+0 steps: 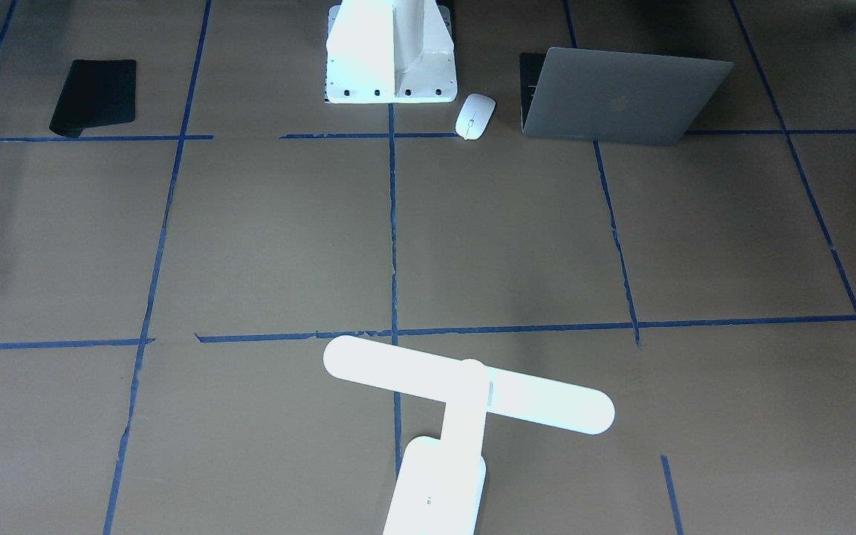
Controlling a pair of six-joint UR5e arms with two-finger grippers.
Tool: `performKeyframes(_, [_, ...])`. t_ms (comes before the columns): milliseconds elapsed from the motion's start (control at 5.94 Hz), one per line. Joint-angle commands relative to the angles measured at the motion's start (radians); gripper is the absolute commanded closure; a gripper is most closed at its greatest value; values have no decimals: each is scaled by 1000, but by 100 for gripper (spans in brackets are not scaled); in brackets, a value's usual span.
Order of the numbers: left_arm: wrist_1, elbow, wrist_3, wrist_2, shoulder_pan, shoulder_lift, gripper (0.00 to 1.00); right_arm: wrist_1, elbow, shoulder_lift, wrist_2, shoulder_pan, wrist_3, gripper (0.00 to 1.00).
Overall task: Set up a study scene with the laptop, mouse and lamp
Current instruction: 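Reach the left gripper toward the grey laptop near the robot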
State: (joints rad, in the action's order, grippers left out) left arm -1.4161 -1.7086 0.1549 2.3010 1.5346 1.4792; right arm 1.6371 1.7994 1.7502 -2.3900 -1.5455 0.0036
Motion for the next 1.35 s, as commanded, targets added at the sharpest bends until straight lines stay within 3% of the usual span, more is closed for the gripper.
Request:
performKeyframes(0, [-18,-25,27,-2,4,-20,0,0,6,2,-3,1,-1,0])
performKeyframes(841, [-32,-57,-77,12,-1,-8,0,0,-14,-6,2,4,3,0])
performKeyframes(1178, [-32,-108,-78,76,-4,-20,0,-2,-15,-6,-2,8,-4,0])
